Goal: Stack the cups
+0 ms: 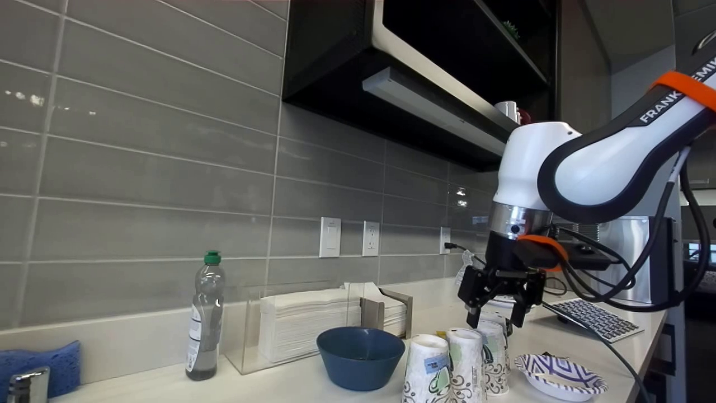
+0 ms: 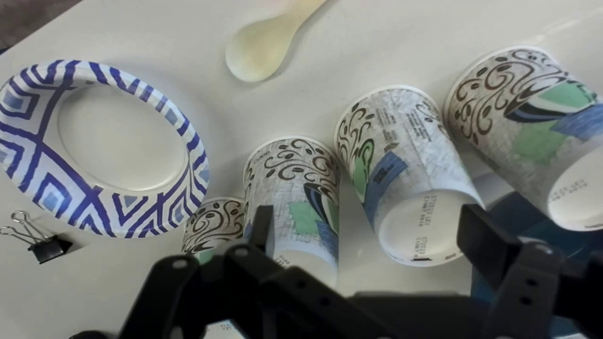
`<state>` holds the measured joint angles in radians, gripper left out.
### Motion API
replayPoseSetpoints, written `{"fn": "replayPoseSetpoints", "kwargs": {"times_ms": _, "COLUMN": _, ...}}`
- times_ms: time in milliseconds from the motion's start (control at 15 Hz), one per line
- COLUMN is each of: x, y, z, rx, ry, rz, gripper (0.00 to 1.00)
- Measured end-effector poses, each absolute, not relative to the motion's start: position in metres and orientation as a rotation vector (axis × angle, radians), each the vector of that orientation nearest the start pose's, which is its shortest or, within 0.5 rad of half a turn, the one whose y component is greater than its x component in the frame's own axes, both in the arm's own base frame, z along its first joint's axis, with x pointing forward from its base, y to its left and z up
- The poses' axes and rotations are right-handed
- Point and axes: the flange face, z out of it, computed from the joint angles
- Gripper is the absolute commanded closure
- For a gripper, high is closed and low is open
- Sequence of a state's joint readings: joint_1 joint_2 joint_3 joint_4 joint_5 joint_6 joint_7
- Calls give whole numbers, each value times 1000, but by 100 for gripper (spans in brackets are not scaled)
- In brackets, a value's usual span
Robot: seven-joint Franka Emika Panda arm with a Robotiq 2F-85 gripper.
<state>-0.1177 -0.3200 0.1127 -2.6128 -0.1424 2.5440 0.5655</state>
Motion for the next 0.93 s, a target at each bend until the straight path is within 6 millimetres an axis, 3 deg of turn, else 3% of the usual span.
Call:
{"fn": "replayPoseSetpoints", "kwargs": {"times_ms": 200, "x": 436, "y": -7, "z": 380, "rx": -3072, "ry": 747, "rz": -437, "gripper": 9}}
{"fn": "replayPoseSetpoints", "kwargs": {"times_ms": 267, "x": 436, "y": -8, "z": 378, "rx": -3071, "ry": 751, "rz": -433, "gripper": 28}}
{"fn": "replayPoseSetpoints", "kwargs": {"times_ms": 333, "x": 437, "y": -9, "z": 376, "rx": -3069, "ry": 753, "rz": -429, "gripper": 29}}
{"fn": "replayPoseSetpoints", "kwargs": {"times_ms": 667, "x": 440, "y": -12, "z": 364, "rx": -3064, "ry": 754, "rz": -415, "gripper": 65}}
{"fn": "replayPoseSetpoints", "kwargs": {"times_ms": 933, "x": 443, "y": -12, "z": 367, "rx": -3060, "ry": 752, "rz": -428, "gripper": 93}}
